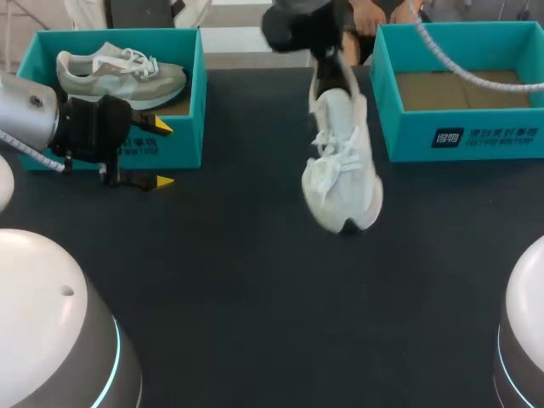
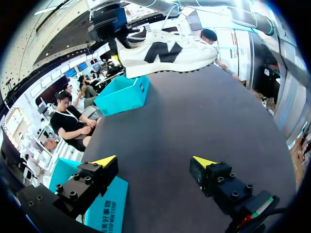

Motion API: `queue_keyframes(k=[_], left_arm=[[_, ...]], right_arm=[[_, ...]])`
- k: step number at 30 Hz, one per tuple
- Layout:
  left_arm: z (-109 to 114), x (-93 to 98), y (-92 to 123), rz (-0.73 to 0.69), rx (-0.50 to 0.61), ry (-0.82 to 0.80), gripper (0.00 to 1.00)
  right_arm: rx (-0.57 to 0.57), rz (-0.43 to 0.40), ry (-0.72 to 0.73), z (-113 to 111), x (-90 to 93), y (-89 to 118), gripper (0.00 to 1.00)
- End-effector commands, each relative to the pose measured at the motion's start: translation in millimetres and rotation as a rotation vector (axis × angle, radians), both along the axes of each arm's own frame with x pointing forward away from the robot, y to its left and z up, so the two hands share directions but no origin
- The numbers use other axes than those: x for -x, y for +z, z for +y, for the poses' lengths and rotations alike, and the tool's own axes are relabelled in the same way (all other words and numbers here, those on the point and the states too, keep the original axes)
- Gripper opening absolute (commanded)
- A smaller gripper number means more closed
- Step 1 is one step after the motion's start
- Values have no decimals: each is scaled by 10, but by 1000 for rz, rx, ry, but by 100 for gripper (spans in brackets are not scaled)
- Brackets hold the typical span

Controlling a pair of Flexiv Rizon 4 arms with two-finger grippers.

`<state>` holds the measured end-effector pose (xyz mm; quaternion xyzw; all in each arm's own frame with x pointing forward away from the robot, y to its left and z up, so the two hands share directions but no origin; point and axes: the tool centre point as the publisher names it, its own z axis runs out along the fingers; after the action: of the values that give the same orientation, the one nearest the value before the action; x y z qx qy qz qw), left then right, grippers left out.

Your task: Take the shoe out of the shoebox, open the shoe tongue, remove and reinsert the insole, then place the shoe into the shoebox

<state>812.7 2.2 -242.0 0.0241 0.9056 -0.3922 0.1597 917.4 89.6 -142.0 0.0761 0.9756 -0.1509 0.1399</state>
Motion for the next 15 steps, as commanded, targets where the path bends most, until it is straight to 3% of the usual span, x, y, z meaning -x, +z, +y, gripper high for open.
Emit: queue_keyframes(k=[1,7,10,15], left_arm=[[-6,9,3,0,-4,2,100],[-6,9,3,0,-4,2,100],[-6,9,3,0,-4,2,100],[-6,9,3,0,-4,2,100]], right_arm=[[-29,20,40,-441,-172,63,0],[-14,23,6,-962,-427,286,0],[22,37,-3,-1101,-523,390,0],[28,62,-8,-1144,-577,427,0]])
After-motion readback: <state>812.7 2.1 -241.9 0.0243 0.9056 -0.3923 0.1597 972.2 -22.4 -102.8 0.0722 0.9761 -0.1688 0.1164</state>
